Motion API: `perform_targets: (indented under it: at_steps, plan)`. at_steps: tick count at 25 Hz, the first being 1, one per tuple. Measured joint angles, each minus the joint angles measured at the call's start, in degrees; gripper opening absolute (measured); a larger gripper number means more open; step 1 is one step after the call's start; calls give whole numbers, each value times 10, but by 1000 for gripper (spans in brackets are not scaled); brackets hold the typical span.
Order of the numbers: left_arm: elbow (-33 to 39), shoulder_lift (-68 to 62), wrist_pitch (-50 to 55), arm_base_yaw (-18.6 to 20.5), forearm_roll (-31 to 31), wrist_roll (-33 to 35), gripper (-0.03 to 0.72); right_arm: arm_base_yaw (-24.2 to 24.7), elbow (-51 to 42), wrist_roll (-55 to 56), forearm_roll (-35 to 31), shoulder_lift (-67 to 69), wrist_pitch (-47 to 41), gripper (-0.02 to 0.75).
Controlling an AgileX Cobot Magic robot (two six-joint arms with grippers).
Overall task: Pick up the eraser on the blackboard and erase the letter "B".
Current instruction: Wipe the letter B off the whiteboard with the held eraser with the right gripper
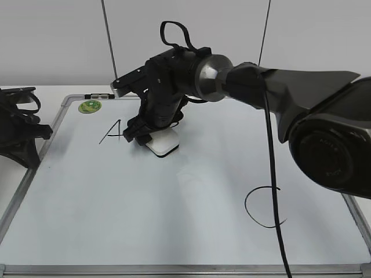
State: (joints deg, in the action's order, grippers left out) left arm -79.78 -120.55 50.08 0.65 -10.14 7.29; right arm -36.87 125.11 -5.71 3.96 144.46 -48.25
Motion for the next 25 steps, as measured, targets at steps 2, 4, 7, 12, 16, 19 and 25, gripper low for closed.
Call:
perform_targets:
  at_steps: [2,4,7,12,16,19,25]
  plan:
    - [0,0,0,0,0,0,11,0,0,0,0,0,-1,549]
    - [0,0,0,0,0,0,11,0,1,0,0,0,-2,549]
    - [0,0,0,0,1,0,11,0,3,0,8,1,-7,549]
    - [0,0,0,0,2,0,11,4,13,1,11,2,-20,549]
    - [0,0,0,0,2,0,11,9,19,2,8,3,-31,549]
    - [0,0,0,0,4,0,11,15,21,3,7,3,-37,549]
    - [0,0,0,0,6,0,11,41,23,38,6,3,-44,549]
